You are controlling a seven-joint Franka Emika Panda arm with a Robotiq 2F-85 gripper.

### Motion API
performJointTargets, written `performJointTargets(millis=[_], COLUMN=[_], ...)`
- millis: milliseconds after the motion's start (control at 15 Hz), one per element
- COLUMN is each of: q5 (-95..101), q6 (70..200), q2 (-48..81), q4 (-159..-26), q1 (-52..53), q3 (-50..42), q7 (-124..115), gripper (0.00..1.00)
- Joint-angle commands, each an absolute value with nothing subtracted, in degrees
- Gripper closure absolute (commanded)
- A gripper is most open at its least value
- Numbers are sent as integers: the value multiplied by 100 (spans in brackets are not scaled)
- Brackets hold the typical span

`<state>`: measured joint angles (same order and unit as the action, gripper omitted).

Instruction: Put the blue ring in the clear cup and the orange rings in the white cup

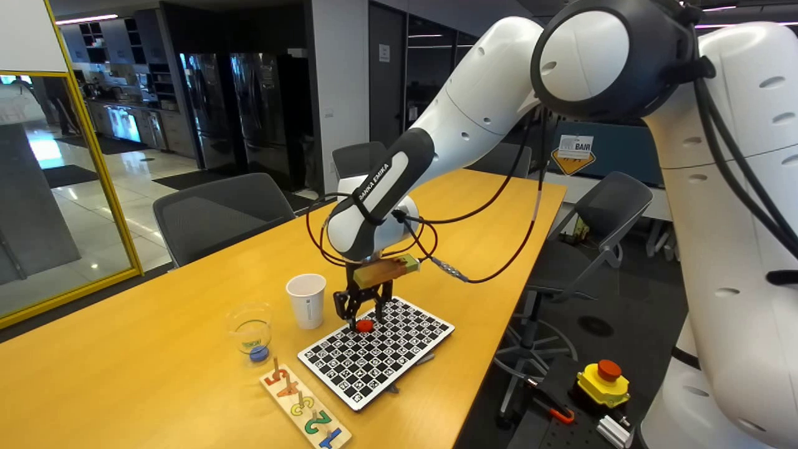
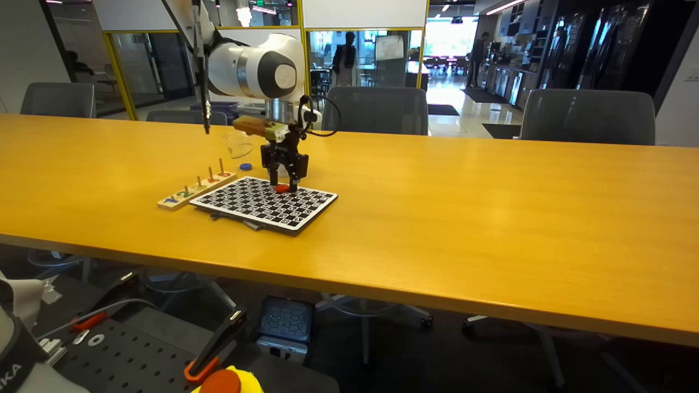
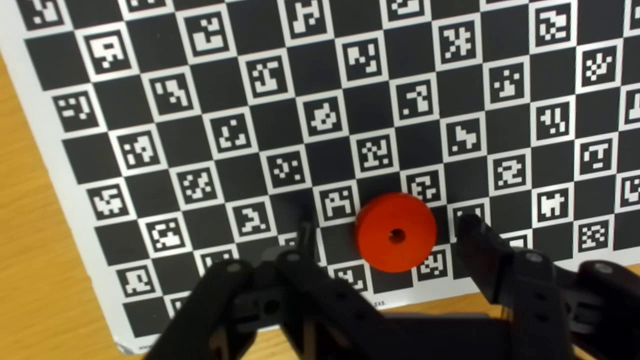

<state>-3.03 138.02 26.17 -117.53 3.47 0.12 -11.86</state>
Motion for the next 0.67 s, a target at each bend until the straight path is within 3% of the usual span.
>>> performJointTargets(millis=[0,200,600], q5=[-443,-451,-248], q6=[13933,13919,13817], q2=[2444,2448,2135], q4=[-11942,-11933,-11828], q1=[278,270,411], q3=[81,85,14], q7=[-1006,-978,-1143], gripper=[58,80,77])
